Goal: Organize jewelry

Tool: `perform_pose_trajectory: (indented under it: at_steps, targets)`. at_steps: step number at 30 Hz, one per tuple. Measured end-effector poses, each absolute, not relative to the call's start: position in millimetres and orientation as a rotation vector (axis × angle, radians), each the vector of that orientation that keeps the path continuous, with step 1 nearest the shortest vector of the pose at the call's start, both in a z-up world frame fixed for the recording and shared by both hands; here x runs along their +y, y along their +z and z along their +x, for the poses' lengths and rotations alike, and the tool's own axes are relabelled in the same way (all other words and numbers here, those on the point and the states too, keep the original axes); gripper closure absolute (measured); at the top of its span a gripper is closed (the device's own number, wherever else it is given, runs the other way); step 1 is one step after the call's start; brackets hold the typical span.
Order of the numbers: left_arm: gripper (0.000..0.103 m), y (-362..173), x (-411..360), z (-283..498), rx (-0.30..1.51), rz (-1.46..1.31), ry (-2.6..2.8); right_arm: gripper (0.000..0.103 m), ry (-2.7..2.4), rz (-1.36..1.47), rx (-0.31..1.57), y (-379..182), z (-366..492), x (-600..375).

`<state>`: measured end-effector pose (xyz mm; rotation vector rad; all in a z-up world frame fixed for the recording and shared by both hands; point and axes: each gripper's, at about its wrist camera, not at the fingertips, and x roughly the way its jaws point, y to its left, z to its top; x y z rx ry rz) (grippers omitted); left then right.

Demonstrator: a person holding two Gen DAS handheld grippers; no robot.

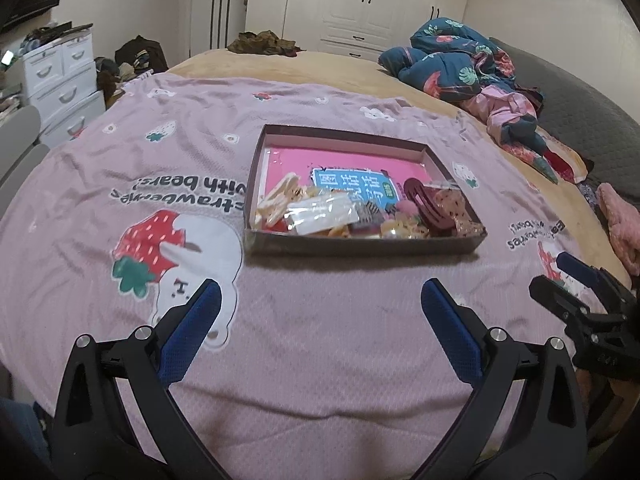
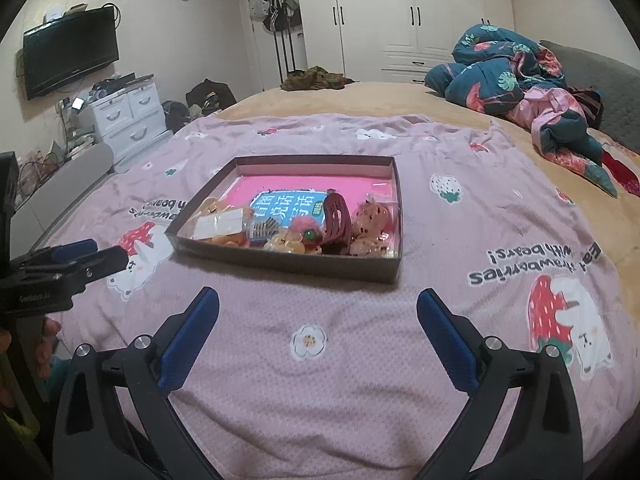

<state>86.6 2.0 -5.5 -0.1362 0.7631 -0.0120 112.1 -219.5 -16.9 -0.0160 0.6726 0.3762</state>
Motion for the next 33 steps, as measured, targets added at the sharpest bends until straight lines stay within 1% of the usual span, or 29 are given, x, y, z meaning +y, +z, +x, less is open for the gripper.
perform_pose_trajectory:
  at_steps: [14, 33]
  targets:
    - [0.009, -13, -4, 66, 0.76, -0.141, 0.006, 0.004, 0.375, 0.005, 0.69, -31, 94, -222]
    - [0.009, -10, 0, 61, 0.754, -0.143, 0.027, 0.004, 0.391, 0.008, 0.689, -28, 89, -219]
